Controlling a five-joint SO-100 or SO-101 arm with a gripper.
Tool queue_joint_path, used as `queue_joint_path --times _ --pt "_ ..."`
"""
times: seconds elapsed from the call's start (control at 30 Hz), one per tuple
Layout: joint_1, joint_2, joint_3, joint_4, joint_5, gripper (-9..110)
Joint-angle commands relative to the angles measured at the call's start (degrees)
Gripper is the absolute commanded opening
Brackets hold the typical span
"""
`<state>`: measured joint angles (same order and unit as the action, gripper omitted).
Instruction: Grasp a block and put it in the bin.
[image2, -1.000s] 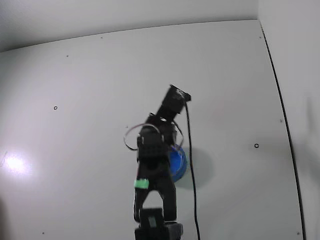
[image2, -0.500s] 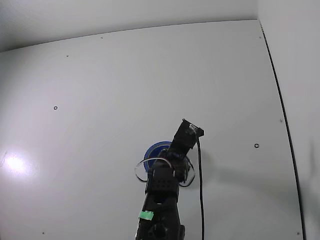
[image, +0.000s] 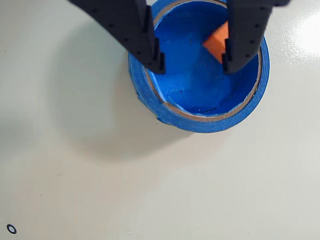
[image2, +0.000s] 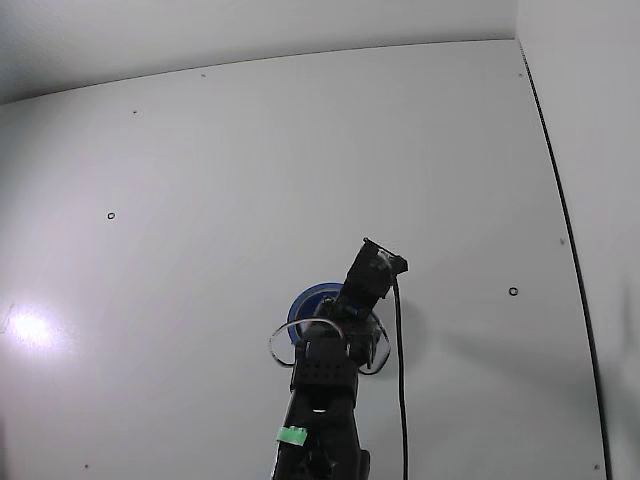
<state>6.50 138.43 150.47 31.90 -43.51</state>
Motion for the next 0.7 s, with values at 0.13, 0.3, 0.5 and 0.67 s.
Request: queue_joint_path --times 0.13,0.3,0.5,0.67 --pt "1.1 12.5 -0.5 -0.2 10.1 -1" --pt "3.3 33.2 -0.1 -0.2 30.1 1" --pt "6.3 55.3 1.7 1.1 51.2 0" --pt "7.1 53.0 6.8 10.8 57.6 0"
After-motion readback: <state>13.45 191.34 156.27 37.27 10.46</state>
